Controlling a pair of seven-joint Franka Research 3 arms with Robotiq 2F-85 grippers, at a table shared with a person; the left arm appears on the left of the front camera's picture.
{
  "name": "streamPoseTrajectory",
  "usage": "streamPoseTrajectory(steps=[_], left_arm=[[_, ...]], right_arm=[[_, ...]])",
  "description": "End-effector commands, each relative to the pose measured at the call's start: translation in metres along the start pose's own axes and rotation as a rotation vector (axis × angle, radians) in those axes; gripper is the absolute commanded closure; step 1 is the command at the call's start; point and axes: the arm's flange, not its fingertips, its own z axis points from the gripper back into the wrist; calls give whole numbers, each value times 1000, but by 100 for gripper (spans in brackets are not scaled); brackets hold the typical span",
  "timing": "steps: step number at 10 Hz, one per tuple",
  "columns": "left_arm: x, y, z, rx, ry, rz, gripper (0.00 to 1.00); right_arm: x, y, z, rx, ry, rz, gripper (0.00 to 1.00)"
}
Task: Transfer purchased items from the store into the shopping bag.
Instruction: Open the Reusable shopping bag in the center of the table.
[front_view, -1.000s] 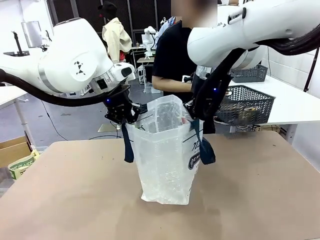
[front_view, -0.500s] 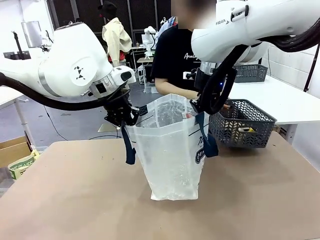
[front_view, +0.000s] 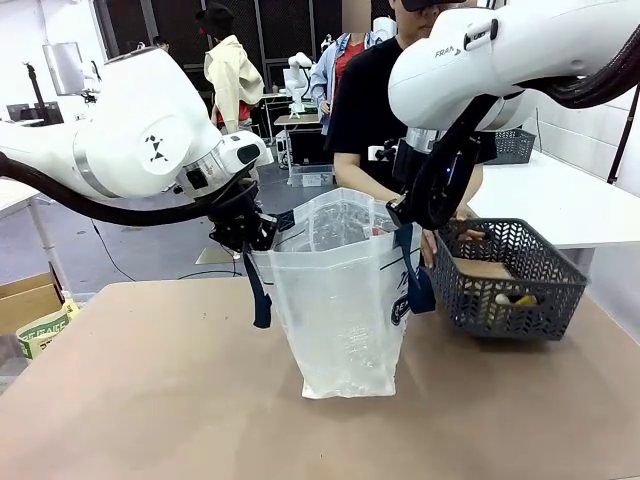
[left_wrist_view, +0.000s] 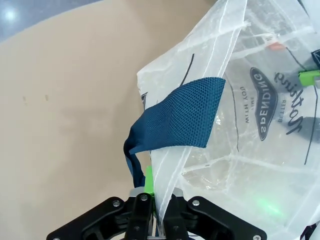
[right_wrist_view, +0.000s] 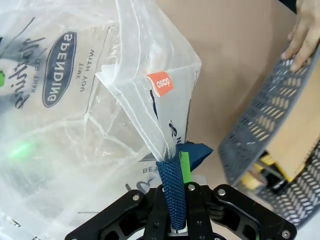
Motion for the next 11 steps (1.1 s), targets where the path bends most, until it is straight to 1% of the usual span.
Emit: streamPoseTrajectory(steps=[1,2,4,7,8,9,11], left_arm=[[-11,15,3,31,21,-17,100],[-13,20,3,40,23,-10,100],[-12,23,2,69,40,-33,100],[1,20,-6,84,50,-80,100],[-8,19,-3,62,39,-21,100],[-8,19,-3,62,39,-21,100],[-8,19,-3,62,39,-21,100]], right_arm=[[-5,-10,3,-5,-19,26,100],[-7,-12,5,-15,-15,26,100],[-7,-12,2,-26,22,44,100],[-5,-10,-10,-25,49,86,100],[-3,-8,-15,-30,53,110,100],[-4,-8,-4,-5,22,46,100],[-4,-8,-4,-5,22,46,100]])
